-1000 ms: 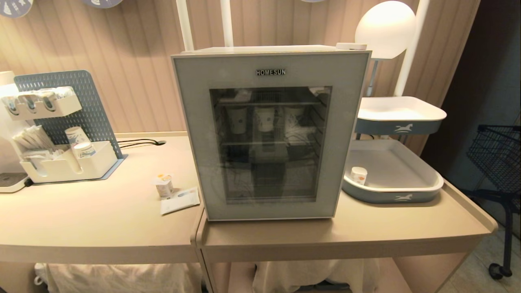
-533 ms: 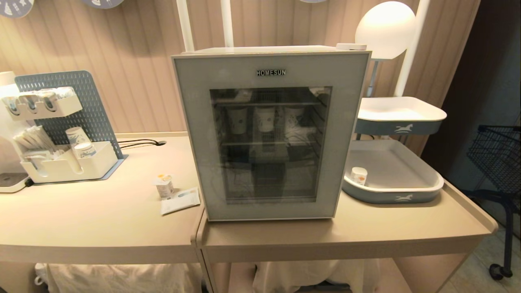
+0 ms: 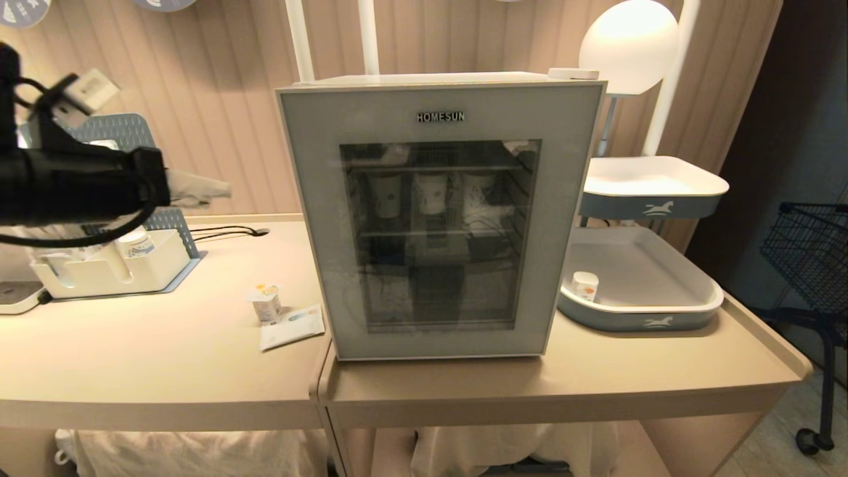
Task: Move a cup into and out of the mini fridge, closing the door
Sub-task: Open the freezer door
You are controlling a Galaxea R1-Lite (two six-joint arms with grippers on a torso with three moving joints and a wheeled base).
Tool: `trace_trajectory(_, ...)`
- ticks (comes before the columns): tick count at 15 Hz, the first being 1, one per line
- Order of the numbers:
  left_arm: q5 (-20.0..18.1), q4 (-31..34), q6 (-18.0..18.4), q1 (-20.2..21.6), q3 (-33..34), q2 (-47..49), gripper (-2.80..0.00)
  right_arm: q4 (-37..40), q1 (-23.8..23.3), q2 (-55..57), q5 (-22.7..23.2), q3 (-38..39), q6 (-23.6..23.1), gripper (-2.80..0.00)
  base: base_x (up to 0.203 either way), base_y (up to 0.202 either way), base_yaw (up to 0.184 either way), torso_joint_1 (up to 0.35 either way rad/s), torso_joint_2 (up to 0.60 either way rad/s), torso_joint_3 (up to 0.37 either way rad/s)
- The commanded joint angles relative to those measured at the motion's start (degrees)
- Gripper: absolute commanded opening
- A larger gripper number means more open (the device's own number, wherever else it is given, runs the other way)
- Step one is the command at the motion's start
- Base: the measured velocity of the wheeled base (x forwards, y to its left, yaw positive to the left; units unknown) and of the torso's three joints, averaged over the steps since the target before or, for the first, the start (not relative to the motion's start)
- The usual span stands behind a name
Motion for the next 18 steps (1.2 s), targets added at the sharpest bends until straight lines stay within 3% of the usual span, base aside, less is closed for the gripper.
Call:
trace_trajectory(1, -18.8, -6.2, 2.0, 3.7, -2.8, 16.2, 0.00, 0.0, 0.1, 0.1, 0.0, 0.0, 0.0, -2.80, 0.000, 0.000, 0.000, 0.000, 0.00, 0.000)
trace_trajectory(3, -22.9, -20.3, 3.1, 4.1, 1.0, 19.6, 0.00, 0.0, 0.0, 0.1, 0.0, 0.0, 0.2, -2.80, 0.000, 0.000, 0.000, 0.000, 0.00, 0.000)
trace_trajectory(6, -26.8, -48.7, 2.3, 3.8, 11.4, 23.8, 0.00, 0.0, 0.1, 0.1, 0.0, 0.0, 0.2, -2.80, 0.000, 0.000, 0.000, 0.000, 0.00, 0.000)
trace_trajectory(8, -29.3, -65.5, -1.4, 3.7, 21.3, 24.0, 0.00, 0.0, 0.1, 0.1, 0.0, 0.0, 0.2, -2.80, 0.000, 0.000, 0.000, 0.000, 0.00, 0.000)
trace_trajectory(10, -33.2, -82.8, -8.6, 2.3, 27.1, 24.0, 0.00, 0.0, 0.1, 0.1, 0.0, 0.0, 0.2, -2.80, 0.000, 0.000, 0.000, 0.000, 0.00, 0.000)
trace_trajectory(11, -34.5, -87.5, -13.0, 1.0, 28.6, 24.2, 0.00, 0.0, 0.0, 0.1, 0.0, 0.0, 0.2, -2.80, 0.000, 0.000, 0.000, 0.000, 0.00, 0.000)
trace_trajectory(12, -35.1, -89.0, -14.7, -0.6, 29.4, 24.4, 0.00, 0.0, 0.1, 0.1, 0.0, 0.0, 0.2, -2.80, 0.000, 0.000, 0.000, 0.000, 0.00, 0.000)
trace_trajectory(18, -35.1, -89.0, -15.0, -4.4, 31.0, 25.6, 0.00, 0.0, 0.0, 0.1, 0.0, 0.0, 0.2, -2.80, 0.000, 0.000, 0.000, 0.000, 0.00, 0.000)
